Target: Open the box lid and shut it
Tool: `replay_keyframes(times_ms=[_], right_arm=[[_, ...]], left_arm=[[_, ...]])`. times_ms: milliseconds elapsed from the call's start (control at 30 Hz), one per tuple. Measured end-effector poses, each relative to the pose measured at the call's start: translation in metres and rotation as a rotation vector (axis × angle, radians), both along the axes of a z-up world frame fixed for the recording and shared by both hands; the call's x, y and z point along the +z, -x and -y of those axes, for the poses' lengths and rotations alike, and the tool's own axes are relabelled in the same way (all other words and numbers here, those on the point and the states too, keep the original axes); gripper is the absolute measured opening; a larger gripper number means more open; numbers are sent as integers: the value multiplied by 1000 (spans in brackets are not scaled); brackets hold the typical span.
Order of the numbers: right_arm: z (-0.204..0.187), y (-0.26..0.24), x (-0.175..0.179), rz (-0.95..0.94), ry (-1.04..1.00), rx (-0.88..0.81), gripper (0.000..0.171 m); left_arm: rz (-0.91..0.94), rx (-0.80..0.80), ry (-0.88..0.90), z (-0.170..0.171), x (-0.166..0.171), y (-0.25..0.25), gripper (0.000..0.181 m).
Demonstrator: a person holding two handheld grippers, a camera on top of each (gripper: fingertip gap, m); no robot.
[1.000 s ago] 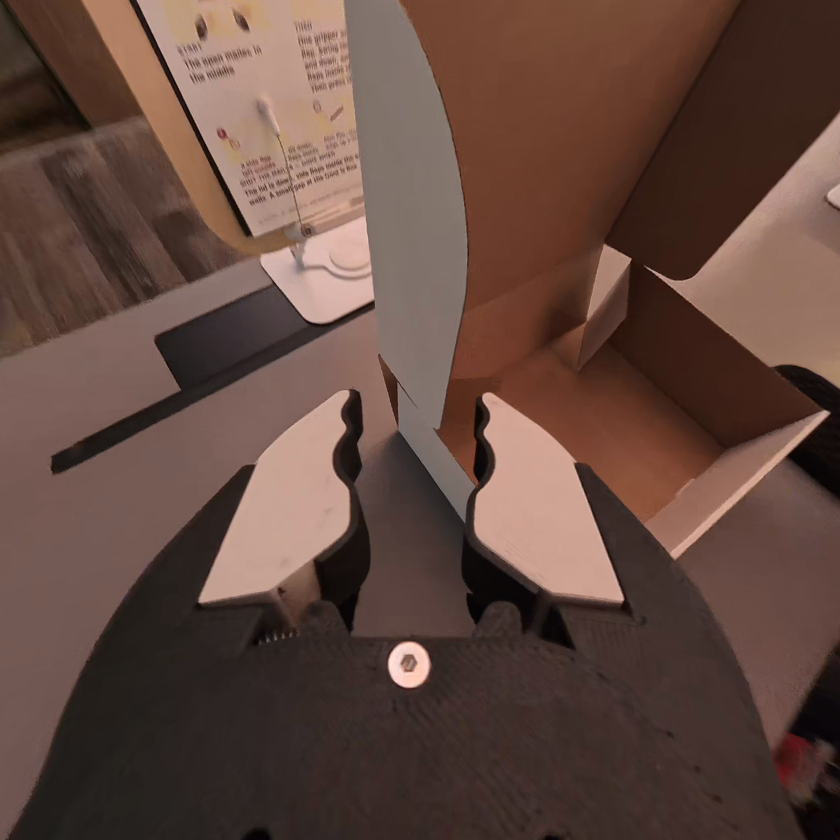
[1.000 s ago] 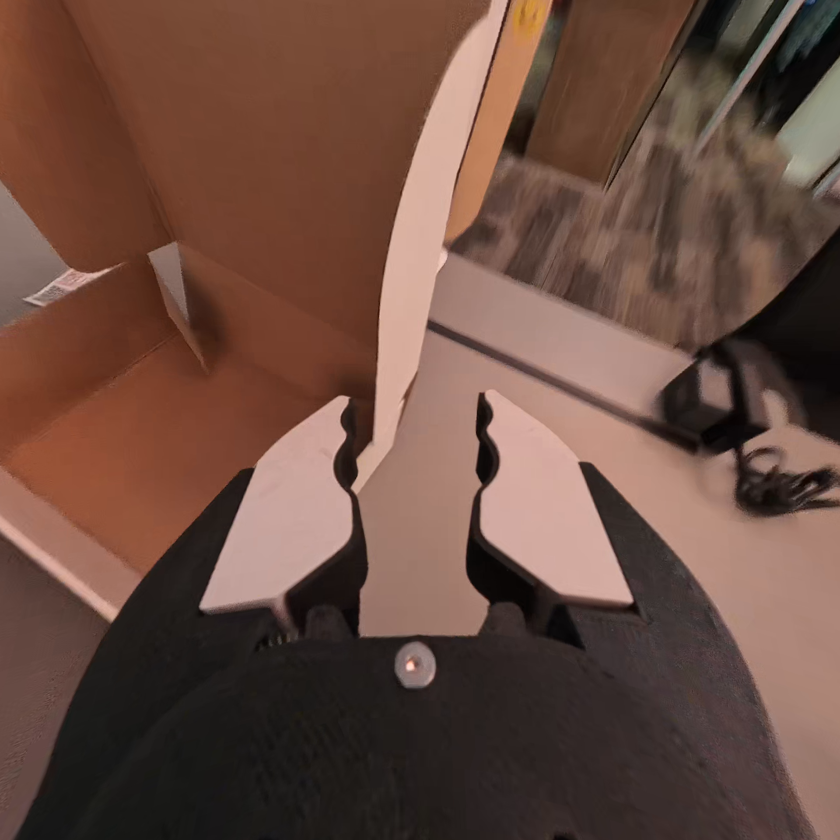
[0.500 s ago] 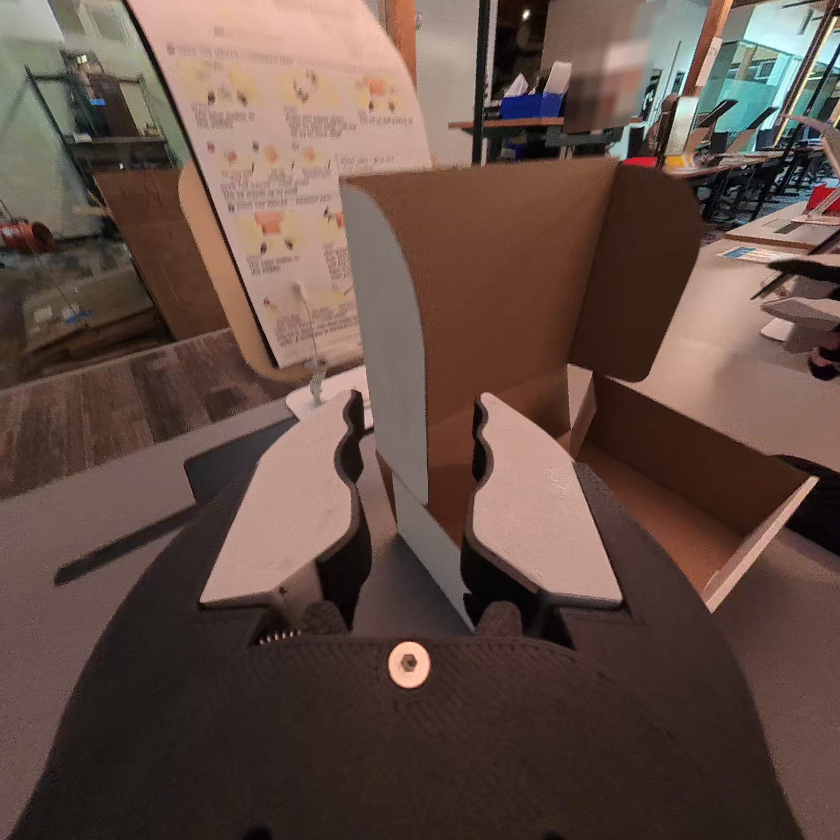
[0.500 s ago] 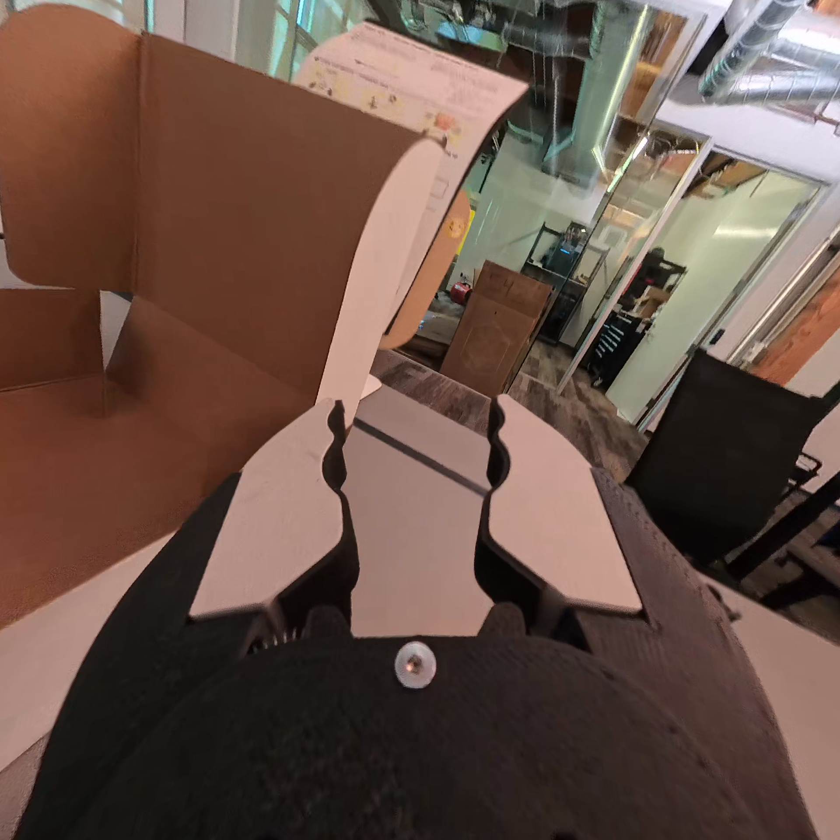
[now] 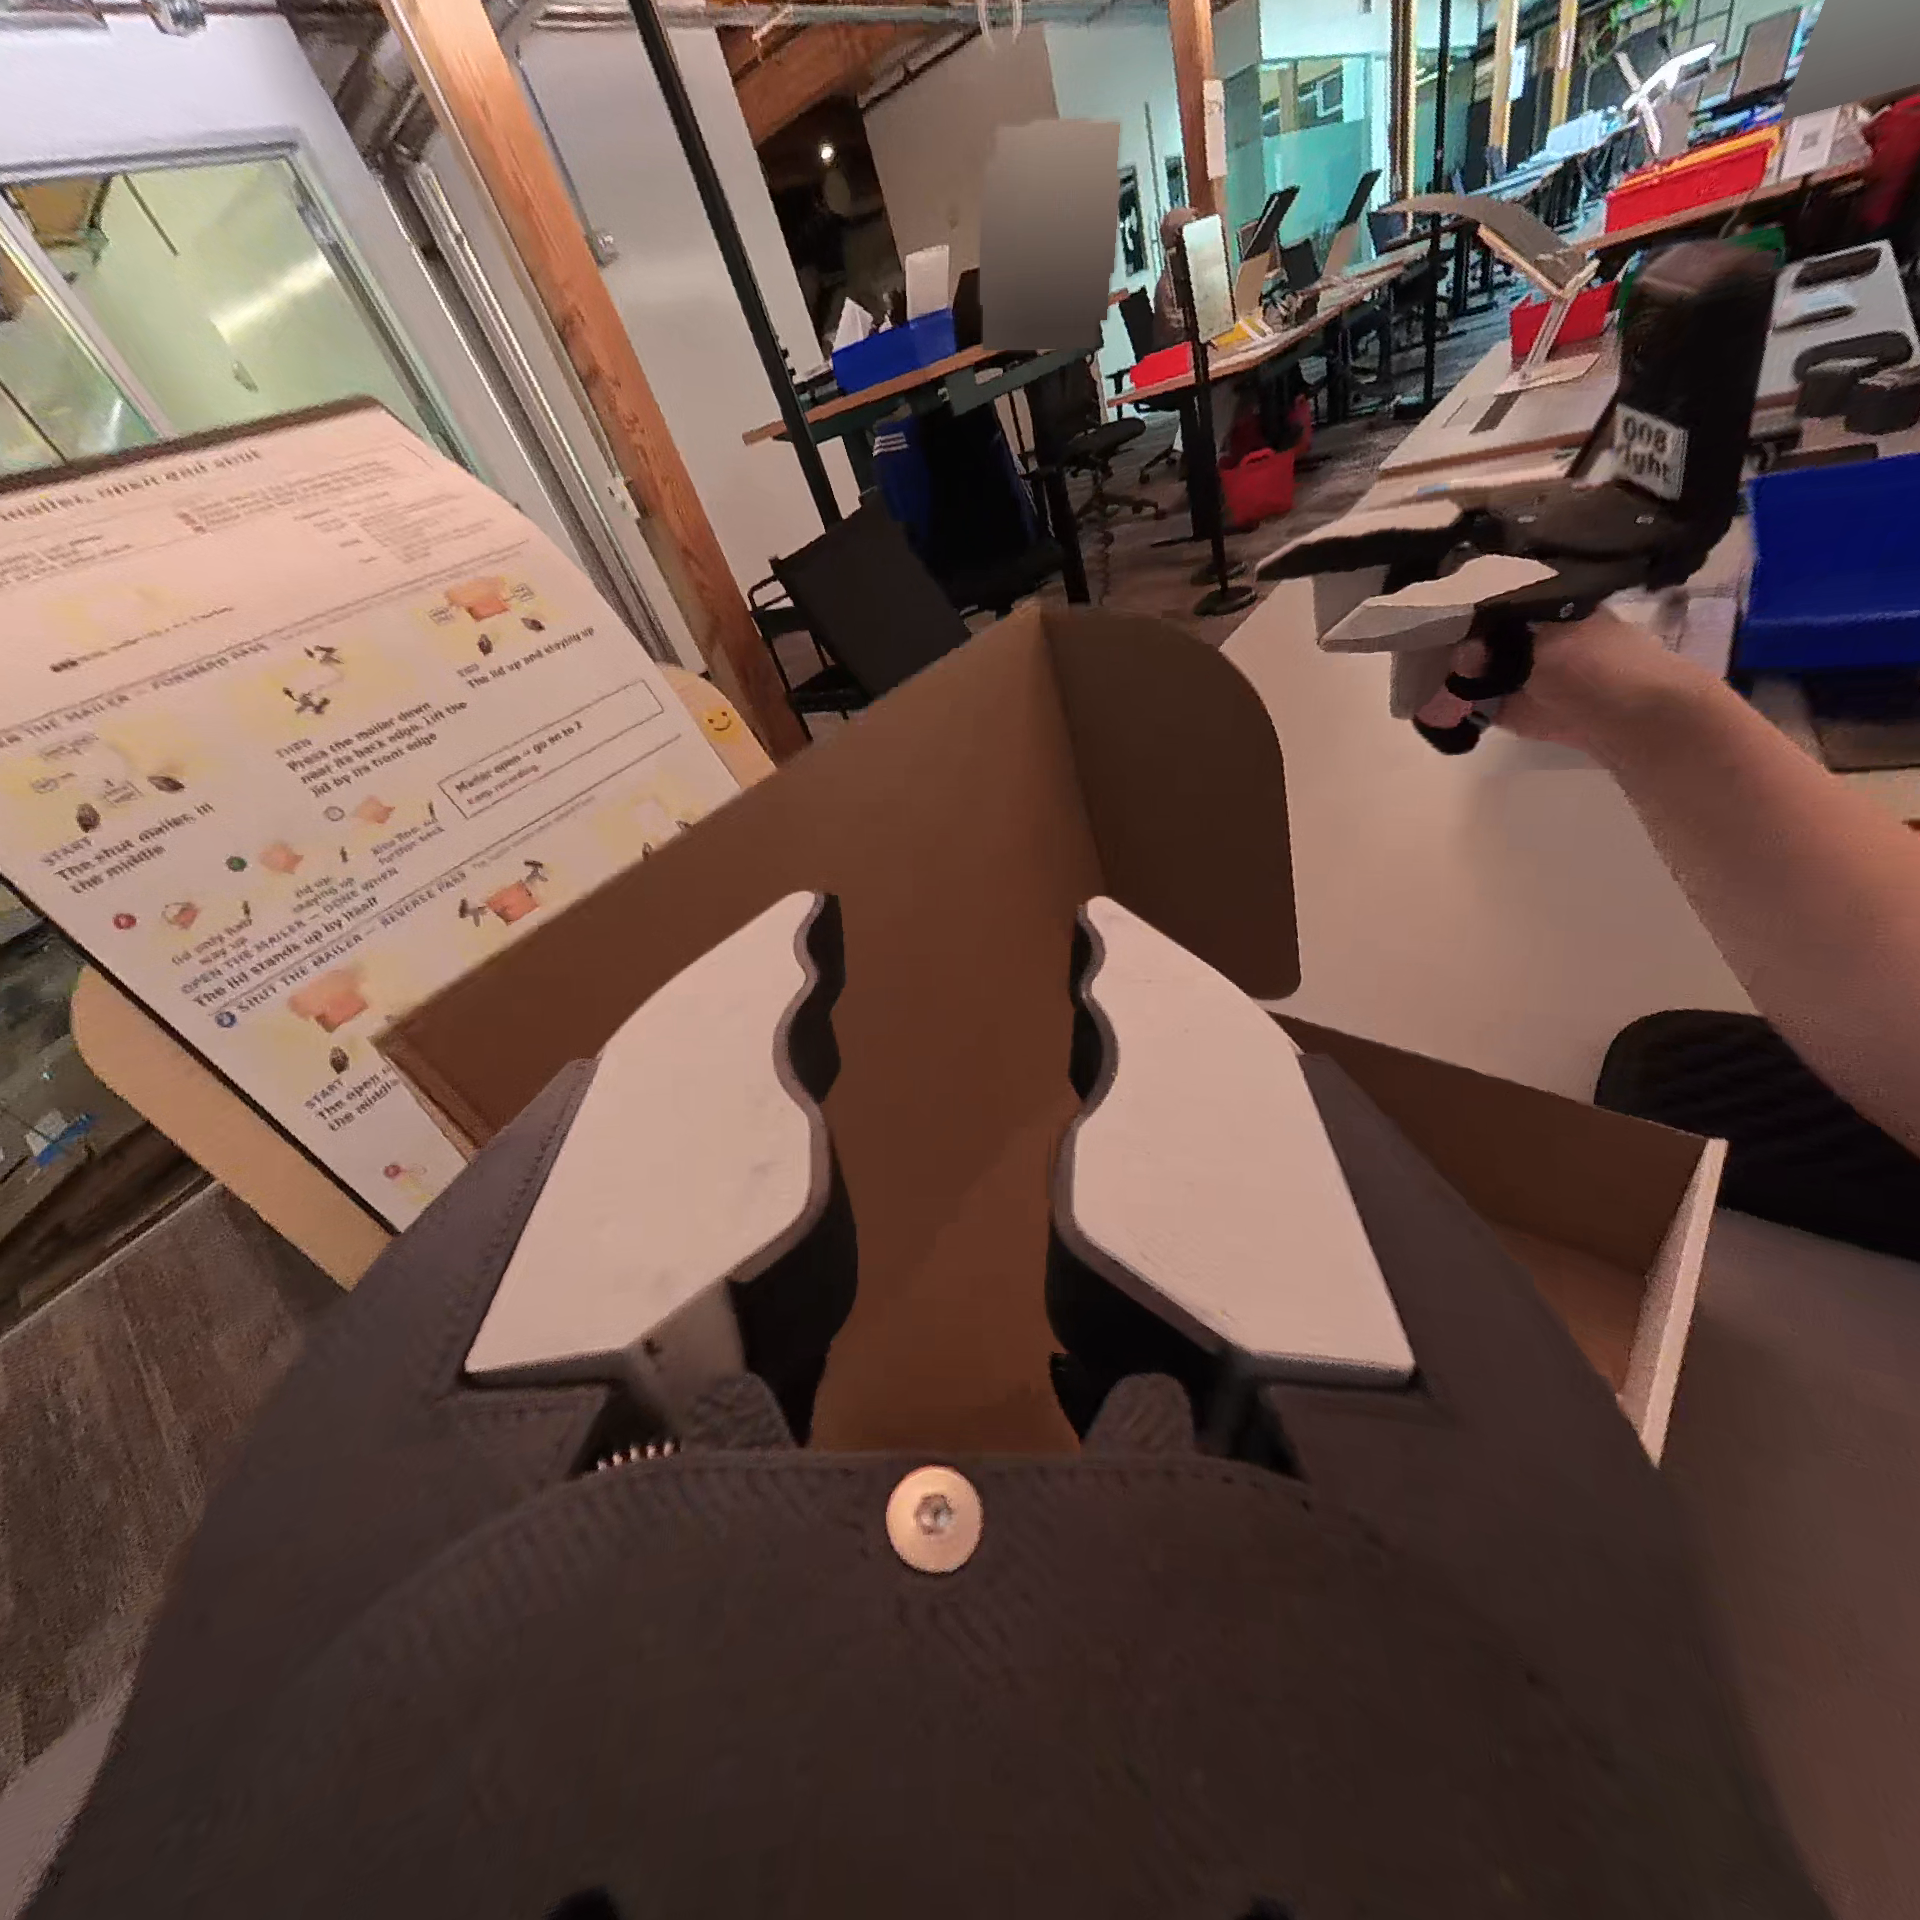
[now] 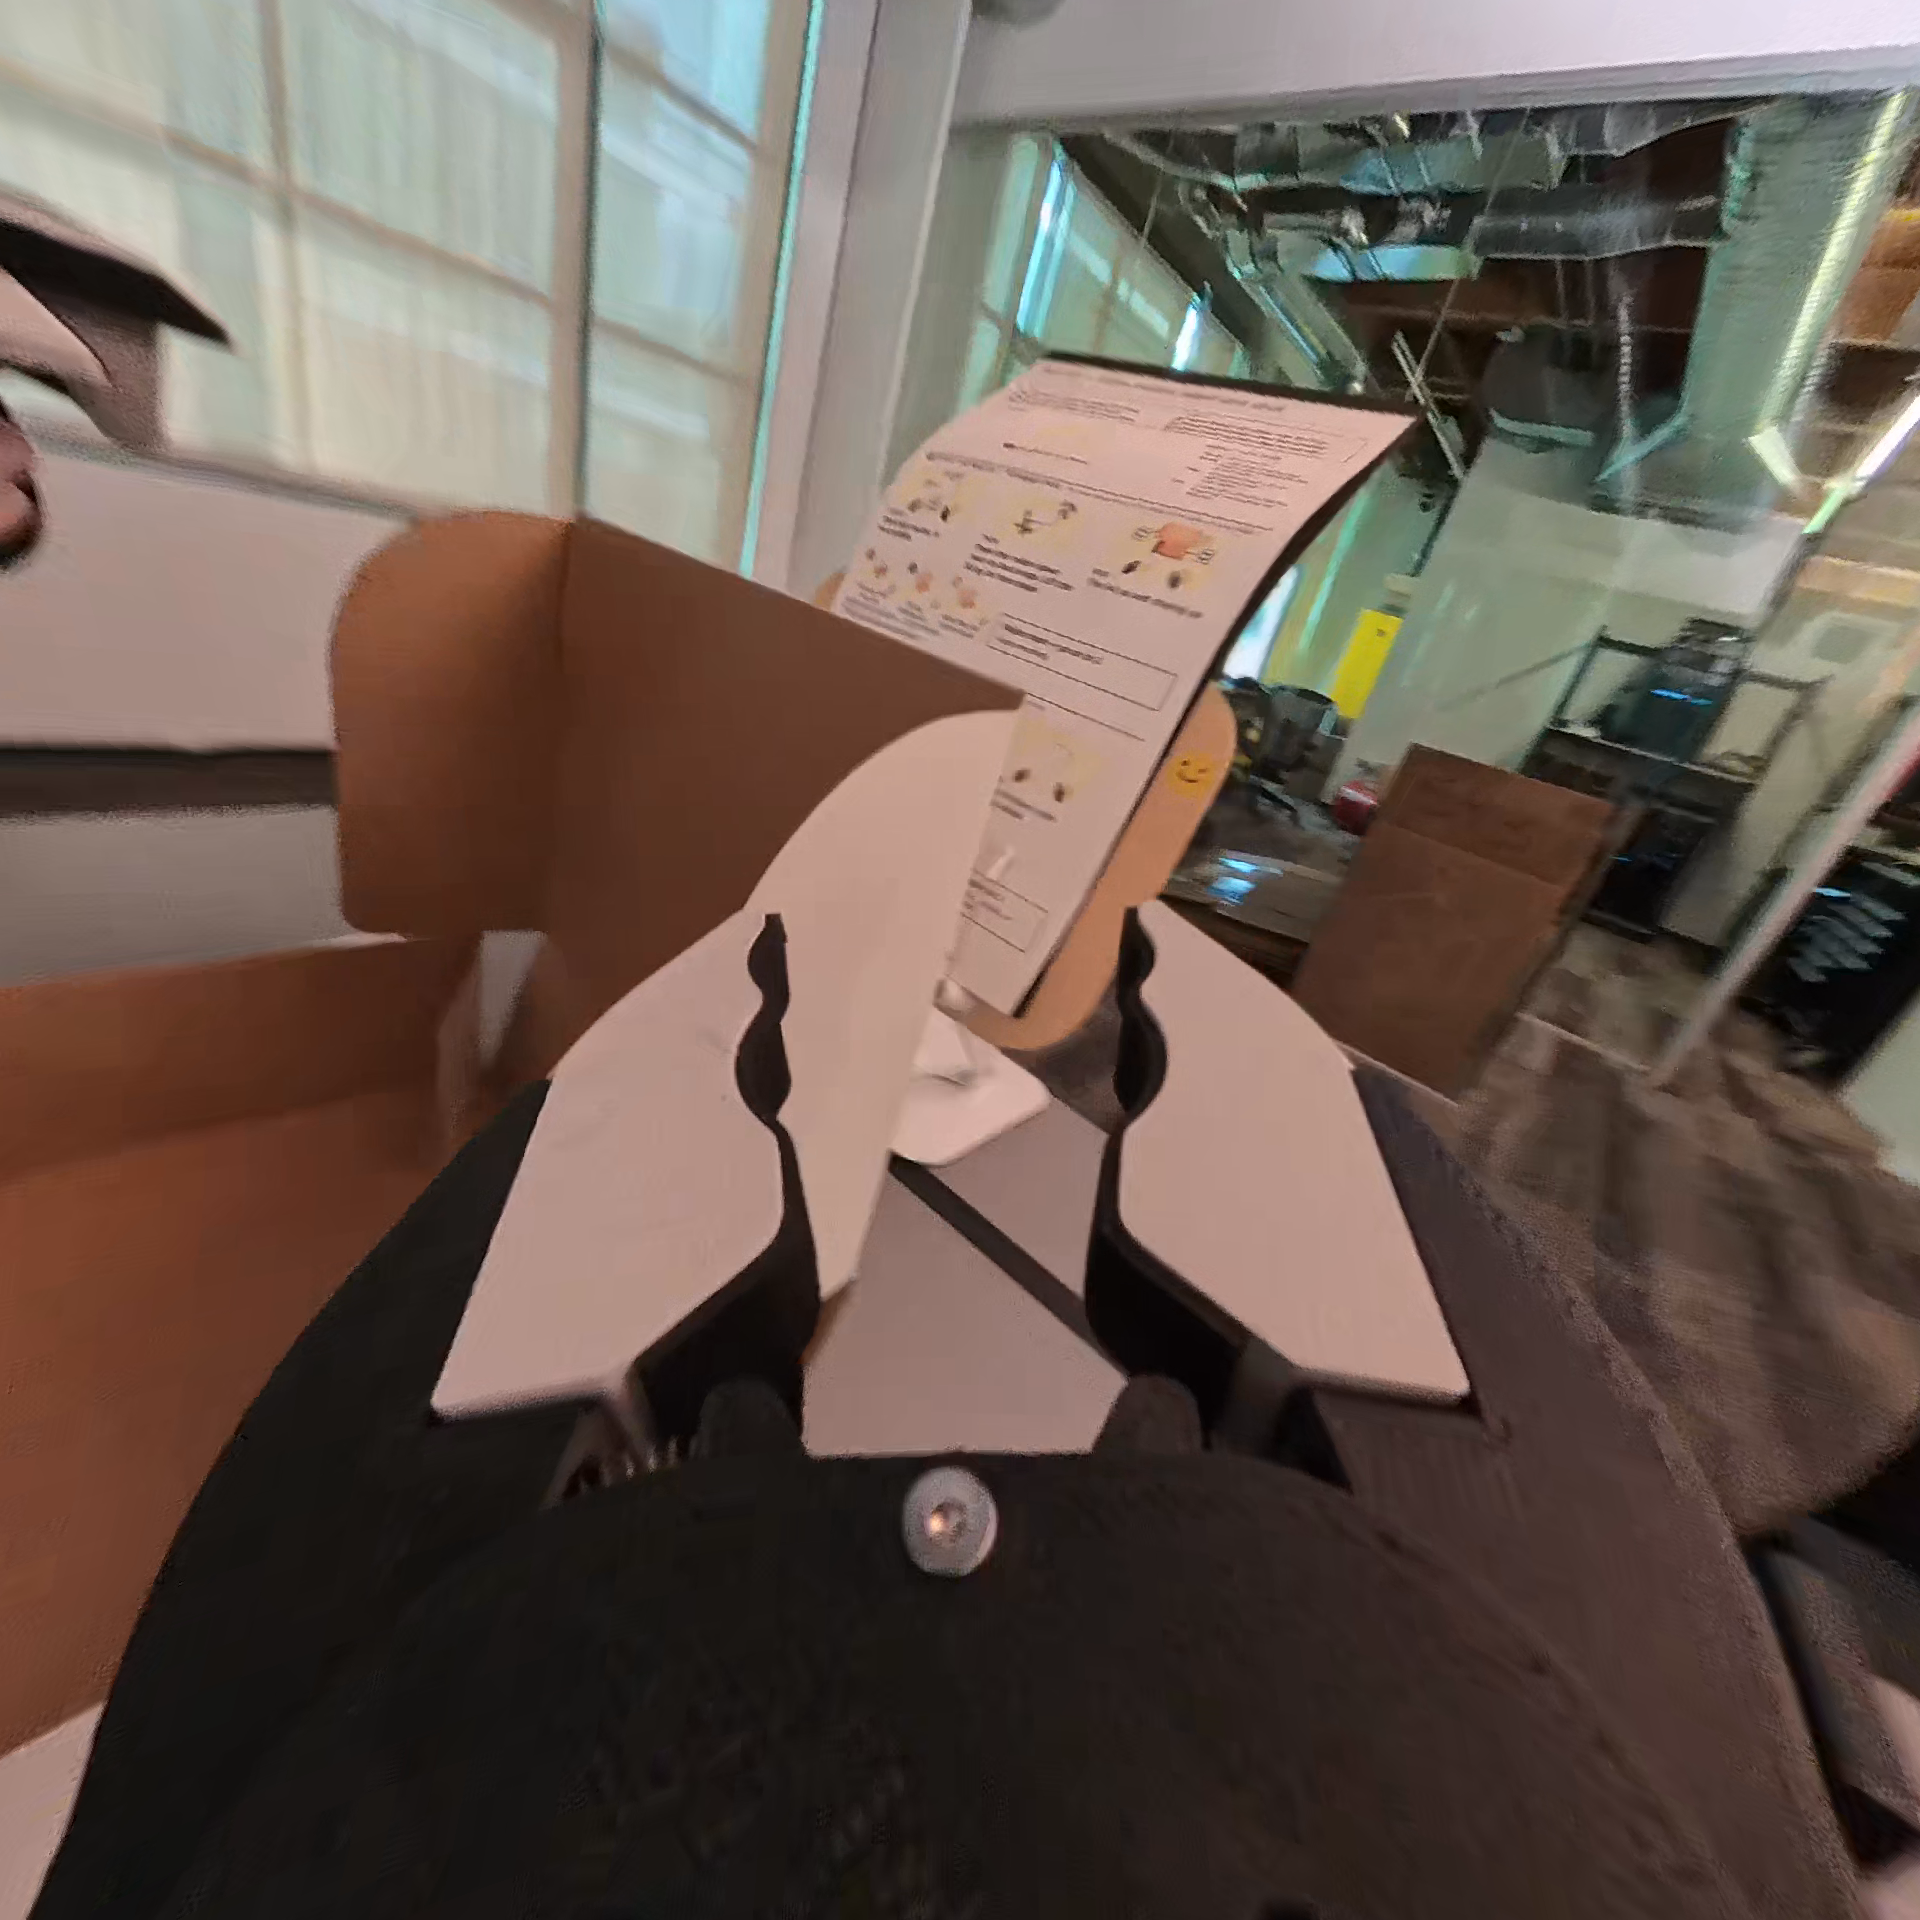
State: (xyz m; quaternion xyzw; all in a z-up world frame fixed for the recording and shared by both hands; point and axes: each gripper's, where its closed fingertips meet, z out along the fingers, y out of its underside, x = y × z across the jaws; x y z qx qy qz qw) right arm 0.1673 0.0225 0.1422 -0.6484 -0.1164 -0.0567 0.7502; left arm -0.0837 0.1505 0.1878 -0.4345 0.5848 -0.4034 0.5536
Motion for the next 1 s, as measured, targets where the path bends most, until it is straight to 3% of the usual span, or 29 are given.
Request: replay_keyframes(times_ms=[67, 233, 667, 1000], right_arm=[[0, 3, -10, -19, -89, 106, 58], [-8, -15, -19, -198, -90, 154, 57], [-30, -11, -45, -70, 78, 29, 59], [-25, -4, -36, -81, 185, -57, 64]], left_arm=[[31, 18, -3, -1, -18, 6, 41], [41, 158, -44, -32, -17, 21, 39], [54, 263, 99, -76, -19, 47, 43], [-59, 317, 193, -101, -45, 43, 51]])
